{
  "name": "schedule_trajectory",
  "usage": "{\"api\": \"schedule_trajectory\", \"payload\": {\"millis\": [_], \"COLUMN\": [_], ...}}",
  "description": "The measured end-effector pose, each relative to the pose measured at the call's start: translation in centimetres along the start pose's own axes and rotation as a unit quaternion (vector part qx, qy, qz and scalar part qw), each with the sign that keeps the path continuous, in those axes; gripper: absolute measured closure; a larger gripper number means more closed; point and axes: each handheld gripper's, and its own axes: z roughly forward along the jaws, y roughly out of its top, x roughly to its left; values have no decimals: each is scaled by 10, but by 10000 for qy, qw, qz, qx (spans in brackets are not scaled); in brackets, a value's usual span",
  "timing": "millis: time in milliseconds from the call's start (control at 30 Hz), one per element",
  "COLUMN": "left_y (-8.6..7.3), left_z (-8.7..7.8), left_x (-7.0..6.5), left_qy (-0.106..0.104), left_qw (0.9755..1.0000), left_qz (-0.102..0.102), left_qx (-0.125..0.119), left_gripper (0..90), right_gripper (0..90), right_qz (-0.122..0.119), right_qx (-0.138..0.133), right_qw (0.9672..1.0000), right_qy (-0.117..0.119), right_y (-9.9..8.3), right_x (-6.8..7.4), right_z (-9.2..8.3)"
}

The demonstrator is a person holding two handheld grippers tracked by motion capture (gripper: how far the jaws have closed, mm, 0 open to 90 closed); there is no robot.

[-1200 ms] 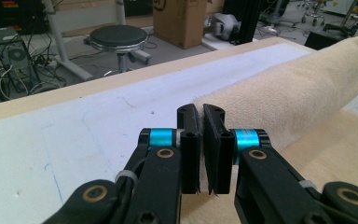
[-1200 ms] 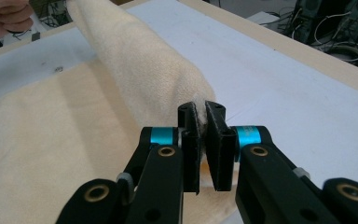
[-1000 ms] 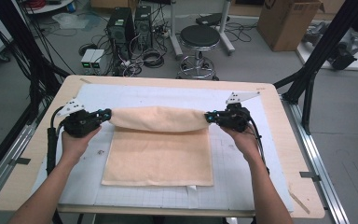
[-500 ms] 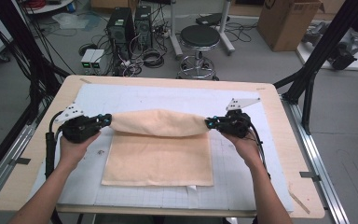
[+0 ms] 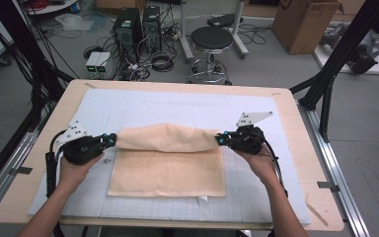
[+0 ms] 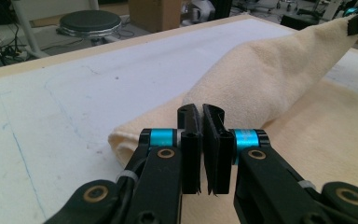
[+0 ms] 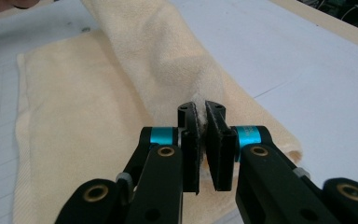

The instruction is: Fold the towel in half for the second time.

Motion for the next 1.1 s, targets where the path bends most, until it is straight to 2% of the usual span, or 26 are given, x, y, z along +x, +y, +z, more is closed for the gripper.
{"api": "schedule_trajectory", "payload": {"millis": [67, 133, 200, 267, 433, 533, 633, 933, 1033, 1100], "left_y": [-4, -7, -9, -10, -18, -22, -26, -39, -42, -42], "left_z": [-2, -4, -5, -7, -9, -11, -13, -19, -20, -21], "left_x": [-2, -4, -7, -9, -13, -16, -19, -21, -23, -25], "left_qy": [-14, -59, -66, -110, -55, -72, -105, -180, -226, -242], "left_qw": [10000, 10000, 10000, 9999, 10000, 9999, 9998, 9994, 9993, 9990], "left_qz": [6, -10, 69, 16, 31, 82, 120, 116, 107, 182], "left_qx": [12, 58, 25, -11, 47, 82, 114, 276, 292, 339], "left_gripper": [854, 855, 854, 854, 855, 855, 854, 853, 853, 853], "right_gripper": [852, 852, 852, 851, 850, 849, 848, 845, 843, 841], "right_qz": [-79, -32, -3, 12, 8, 48, -19, 63, 51, 82], "right_qx": [9, 37, 25, 28, -26, 48, 31, -35, 12, -1], "right_qw": [10000, 10000, 10000, 10000, 10000, 9999, 9999, 10000, 10000, 10000], "right_qy": [-10, 18, 40, 76, 77, 115, 97, 25, 12, 14], "right_y": [-2, -6, -12, -15, -24, -30, -35, -60, -63, -65], "right_x": [3, 4, 6, 7, 12, 15, 18, 29, 31, 32], "right_z": [0, 0, -1, -1, -2, -2, -1, 3, 3, 3]}}
